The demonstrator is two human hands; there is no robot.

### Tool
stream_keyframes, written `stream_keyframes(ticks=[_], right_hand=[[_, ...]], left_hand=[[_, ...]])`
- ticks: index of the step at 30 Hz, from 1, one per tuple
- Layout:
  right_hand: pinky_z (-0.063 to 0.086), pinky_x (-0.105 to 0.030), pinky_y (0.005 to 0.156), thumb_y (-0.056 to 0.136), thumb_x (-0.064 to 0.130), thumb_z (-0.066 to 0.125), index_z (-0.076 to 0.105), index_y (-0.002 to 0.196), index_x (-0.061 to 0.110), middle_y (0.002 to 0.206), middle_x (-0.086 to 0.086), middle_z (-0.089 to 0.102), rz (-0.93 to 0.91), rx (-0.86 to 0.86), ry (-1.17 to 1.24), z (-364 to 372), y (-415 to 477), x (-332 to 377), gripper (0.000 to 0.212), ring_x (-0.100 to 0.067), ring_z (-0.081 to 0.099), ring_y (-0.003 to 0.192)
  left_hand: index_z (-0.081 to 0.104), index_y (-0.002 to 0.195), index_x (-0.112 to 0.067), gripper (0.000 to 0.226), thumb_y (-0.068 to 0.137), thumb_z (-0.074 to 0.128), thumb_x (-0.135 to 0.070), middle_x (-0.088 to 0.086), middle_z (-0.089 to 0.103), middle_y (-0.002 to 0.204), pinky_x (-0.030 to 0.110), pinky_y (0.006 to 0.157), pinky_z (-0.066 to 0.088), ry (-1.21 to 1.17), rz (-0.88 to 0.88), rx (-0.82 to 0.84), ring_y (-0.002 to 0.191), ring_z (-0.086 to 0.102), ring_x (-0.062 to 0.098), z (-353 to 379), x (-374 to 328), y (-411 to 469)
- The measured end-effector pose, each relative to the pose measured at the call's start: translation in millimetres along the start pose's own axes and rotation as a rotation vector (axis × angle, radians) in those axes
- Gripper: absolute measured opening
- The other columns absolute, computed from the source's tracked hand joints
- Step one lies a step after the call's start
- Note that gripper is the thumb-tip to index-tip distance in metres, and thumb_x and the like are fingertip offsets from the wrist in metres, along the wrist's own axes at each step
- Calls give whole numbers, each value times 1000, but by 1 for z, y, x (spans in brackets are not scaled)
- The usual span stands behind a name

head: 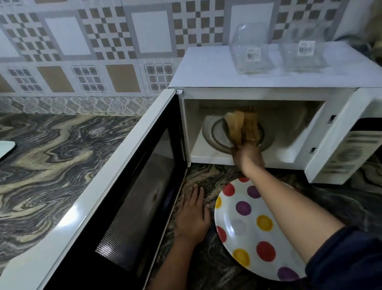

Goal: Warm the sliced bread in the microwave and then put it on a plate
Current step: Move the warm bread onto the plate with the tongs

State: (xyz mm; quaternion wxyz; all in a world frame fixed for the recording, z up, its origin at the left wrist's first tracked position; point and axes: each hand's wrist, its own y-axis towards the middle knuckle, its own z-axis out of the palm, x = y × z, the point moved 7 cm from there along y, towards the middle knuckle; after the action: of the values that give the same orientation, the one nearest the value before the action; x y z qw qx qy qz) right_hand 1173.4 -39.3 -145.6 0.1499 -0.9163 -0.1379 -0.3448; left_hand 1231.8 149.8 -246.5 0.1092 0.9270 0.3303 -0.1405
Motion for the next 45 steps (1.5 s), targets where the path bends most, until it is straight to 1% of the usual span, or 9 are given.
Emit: stream_keyframes(ticks=[2,5,9,15,23,25,32,39,45], right_hand=[[42,-35,78,93,37,49,55,114,11,118,-16,62,-39,-7,-12,-6,-19,-10,34,-35,58,107],[44,-37,76,92,39,51,47,119,13,118,-13,60,-97,-9,-51,-21,-54,-30,38,-36,57,107],[42,-33,72,92,38,52,45,122,9,118,-14,59,-115,-17,-83,-44,-91,-72,43,-33,59,105],[46,-38,86,93,40,49,40,130,7,126,-17,56,-60,-20,-151,-68,-130,-145,50,-36,57,112],[47,-35,79,92,39,50,44,122,7,120,-16,60,45,-66,-264,-80,-165,-202,44,-35,59,107],[47,-37,79,93,39,50,43,122,6,121,-17,59,62,-67,-264,-79,-168,-206,44,-36,58,109],[42,-34,73,87,47,56,36,125,2,127,-18,54,102,-54,-184,-79,-171,-210,62,-35,57,111],[47,-35,70,85,52,55,37,121,6,118,-15,57,16,-137,-178,-102,-169,-204,62,-35,61,100],[46,-41,82,86,49,54,35,125,5,129,-18,51,-142,-141,-172,-115,-136,-137,62,-39,54,111]], left_hand=[[23,148,-19,79,79,0,-52,-1,15,158,24,114,-4,-9,-13,-4,147,10,13,0,1,-2],[33,144,-13,81,79,1,-50,5,23,155,27,116,2,-38,-50,-42,145,20,19,-2,0,-12],[30,145,-10,87,75,-6,-48,7,23,155,30,118,7,-27,-98,-36,145,18,18,-4,-6,-32],[23,147,-7,86,75,-8,-43,10,24,155,34,119,9,64,-124,-19,145,19,22,1,-14,-57],[22,147,-7,56,96,21,-30,10,21,156,36,118,11,96,-136,-20,146,17,22,3,-22,-78],[21,148,-7,53,99,29,-25,9,21,156,36,118,10,65,-144,-30,146,15,21,3,-24,-81],[17,149,-11,53,100,25,-27,6,15,158,36,119,9,50,-158,-15,147,10,19,6,-22,-85],[30,145,-10,50,98,34,-27,8,27,154,37,116,19,4,-173,-64,144,22,21,-1,-23,-83],[29,146,-11,52,97,36,-26,8,23,156,35,118,16,-83,-211,-6,145,19,23,-5,-20,-60]])
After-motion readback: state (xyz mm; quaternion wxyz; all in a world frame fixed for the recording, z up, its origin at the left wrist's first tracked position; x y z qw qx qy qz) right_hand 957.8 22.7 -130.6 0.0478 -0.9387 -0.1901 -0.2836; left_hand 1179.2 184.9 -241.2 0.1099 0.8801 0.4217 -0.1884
